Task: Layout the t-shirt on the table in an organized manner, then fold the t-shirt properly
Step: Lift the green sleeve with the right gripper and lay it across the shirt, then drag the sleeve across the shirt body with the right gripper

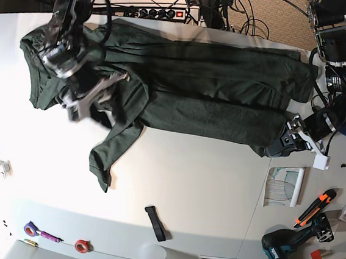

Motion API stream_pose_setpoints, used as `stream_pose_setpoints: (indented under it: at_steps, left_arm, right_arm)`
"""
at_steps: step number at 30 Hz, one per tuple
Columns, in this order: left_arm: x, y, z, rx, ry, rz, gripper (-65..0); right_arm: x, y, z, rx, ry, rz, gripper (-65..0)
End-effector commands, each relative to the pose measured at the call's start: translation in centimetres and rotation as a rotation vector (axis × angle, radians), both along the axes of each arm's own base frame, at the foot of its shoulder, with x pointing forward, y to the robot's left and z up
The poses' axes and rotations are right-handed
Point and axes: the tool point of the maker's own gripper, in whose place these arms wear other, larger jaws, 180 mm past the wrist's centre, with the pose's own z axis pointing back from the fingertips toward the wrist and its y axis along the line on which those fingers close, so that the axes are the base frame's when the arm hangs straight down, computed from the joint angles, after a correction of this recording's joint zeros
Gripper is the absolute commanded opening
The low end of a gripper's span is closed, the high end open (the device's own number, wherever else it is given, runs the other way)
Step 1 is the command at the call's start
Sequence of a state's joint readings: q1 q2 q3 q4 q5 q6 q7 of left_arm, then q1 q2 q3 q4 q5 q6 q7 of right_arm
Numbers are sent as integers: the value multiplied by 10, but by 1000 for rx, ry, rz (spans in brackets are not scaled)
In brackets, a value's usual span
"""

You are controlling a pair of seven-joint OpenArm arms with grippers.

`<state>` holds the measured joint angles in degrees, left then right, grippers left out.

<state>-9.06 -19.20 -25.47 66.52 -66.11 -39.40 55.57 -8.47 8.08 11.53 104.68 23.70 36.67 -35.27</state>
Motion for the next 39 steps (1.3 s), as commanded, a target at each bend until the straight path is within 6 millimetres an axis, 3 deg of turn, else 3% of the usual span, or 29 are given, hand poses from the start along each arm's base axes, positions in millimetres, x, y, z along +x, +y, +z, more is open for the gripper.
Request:
stream_pose_setpoints:
  at_steps: [1,3,7,13,18,22,28,30,33,36,39]
  left_arm:
    - [10,7,20,-4,-65,13,-339]
    - [10,7,20,-5,-66,13,-339]
    - [10,7,19,2,-62,11,-339]
    - [9,8,14,28,-49,7,-339]
    - [9,8,14,28,-49,6,-339]
    - [9,8,14,27,-49,7,-339]
    - [9,6,14,22,-51,8,-339]
    - [9,6,14,21,-51,8,-339]
    - [9,5,14,19,-51,8,-339]
    - [9,5,14,19,-51,8,-339]
    - [9,5,14,19,-52,8,-339]
  right_arm:
    - [16,-12,19,-2,-63,-64,-429]
    - [33,-28,20,-32,-67,-139,-427]
    - [60,-41,2,7,-17,-192,-326]
    - [106,-70,-40,150,124,-370,-326]
    - [135,-78,-65,269,237,-466,-326]
    - [146,-80,-79,296,319,-512,-326]
    - [142,-66,-96,319,383,-503,-339]
    - [143,-56,-96,329,382,-477,-423]
    - [145,-39,-90,336,358,-389,-650]
    - [144,-20,-84,346,334,-292,-650]
    - [141,9,-64,422,281,-118,-650]
